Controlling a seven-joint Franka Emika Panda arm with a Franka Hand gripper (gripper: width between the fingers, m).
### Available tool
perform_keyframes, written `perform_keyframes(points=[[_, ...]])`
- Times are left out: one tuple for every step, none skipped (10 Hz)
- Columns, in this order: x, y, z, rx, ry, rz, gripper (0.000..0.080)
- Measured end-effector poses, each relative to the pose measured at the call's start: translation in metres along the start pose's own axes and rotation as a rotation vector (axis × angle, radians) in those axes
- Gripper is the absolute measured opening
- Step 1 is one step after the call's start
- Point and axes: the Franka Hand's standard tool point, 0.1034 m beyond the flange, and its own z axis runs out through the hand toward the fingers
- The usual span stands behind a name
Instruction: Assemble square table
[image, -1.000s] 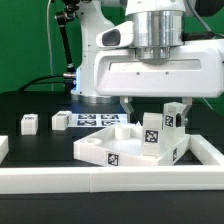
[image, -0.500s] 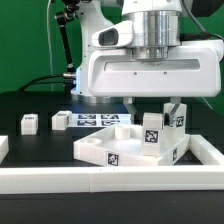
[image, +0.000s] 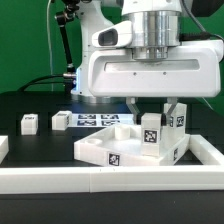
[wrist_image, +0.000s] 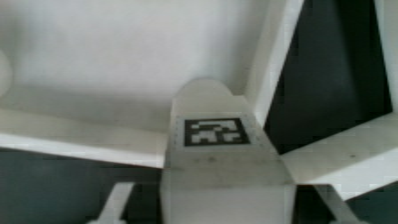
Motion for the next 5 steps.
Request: perform_keyframes(points=[[0.0001, 0.0017, 0.0, 0.005, 0.009, 0.108, 0.0288], [-0.0025, 0.0005, 0.0003, 0.01, 0.014, 0.229, 0.0288], [-0.004, -0.0001, 0.0006, 0.014, 0.017, 0.323, 0.029], [-0.0043, -0.0012, 0.0007, 0.024, 0.019, 0.443, 0.029], [-0.0043, -0.0018, 0.0007, 0.032, 0.019, 0.534, 0.029]])
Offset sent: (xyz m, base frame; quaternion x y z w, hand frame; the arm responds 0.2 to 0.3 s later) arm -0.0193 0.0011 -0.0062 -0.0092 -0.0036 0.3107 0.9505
